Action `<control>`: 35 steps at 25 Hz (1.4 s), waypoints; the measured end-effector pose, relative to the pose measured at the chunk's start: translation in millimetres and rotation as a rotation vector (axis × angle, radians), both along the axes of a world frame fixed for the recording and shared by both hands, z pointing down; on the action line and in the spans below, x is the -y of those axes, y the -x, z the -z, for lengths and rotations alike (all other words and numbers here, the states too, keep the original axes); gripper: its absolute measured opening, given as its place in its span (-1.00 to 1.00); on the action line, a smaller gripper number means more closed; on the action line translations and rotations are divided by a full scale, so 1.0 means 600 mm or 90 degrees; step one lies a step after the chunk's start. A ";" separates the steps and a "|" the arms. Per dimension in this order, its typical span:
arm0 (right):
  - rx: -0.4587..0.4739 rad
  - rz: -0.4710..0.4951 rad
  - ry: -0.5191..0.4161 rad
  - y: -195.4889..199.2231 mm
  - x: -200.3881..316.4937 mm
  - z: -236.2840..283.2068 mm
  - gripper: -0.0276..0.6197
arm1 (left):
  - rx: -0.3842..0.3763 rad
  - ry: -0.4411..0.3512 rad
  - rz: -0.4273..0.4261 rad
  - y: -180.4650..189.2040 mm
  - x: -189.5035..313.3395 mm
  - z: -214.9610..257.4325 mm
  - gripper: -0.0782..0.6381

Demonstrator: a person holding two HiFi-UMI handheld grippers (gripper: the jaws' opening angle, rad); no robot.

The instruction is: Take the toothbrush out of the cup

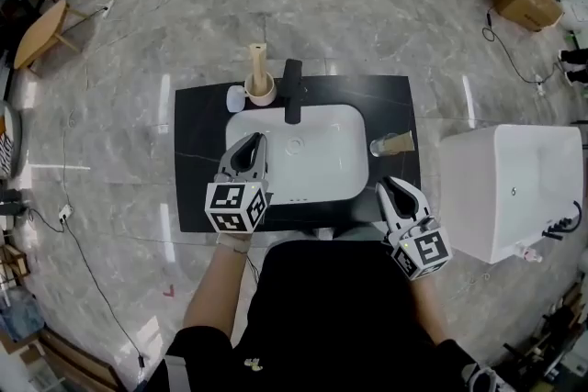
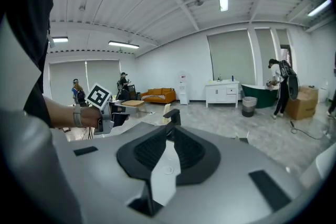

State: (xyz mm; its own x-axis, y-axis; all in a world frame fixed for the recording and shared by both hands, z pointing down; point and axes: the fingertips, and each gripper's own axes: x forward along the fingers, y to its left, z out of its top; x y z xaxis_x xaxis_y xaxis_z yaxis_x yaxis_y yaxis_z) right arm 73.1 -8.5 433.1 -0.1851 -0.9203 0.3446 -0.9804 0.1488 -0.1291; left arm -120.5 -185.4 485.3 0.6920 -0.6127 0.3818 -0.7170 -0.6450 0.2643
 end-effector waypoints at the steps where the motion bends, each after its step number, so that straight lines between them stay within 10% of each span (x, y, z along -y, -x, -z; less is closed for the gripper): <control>1: 0.002 -0.013 0.002 0.000 -0.002 0.000 -0.72 | 0.004 0.002 -0.006 -0.001 0.013 -0.005 -0.71; 35: -0.024 -0.252 0.118 -0.123 -0.144 -0.032 -0.72 | 0.170 0.030 -0.017 -0.095 0.334 -0.187 -0.25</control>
State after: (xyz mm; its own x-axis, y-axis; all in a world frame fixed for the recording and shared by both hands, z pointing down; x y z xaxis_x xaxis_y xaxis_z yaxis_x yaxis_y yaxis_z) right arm 147.1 78.2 452.0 0.1851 -0.8396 0.5106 -0.9618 -0.2613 -0.0810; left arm -63.4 -385.5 597.3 0.5787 -0.5733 0.5800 -0.7485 -0.6558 0.0985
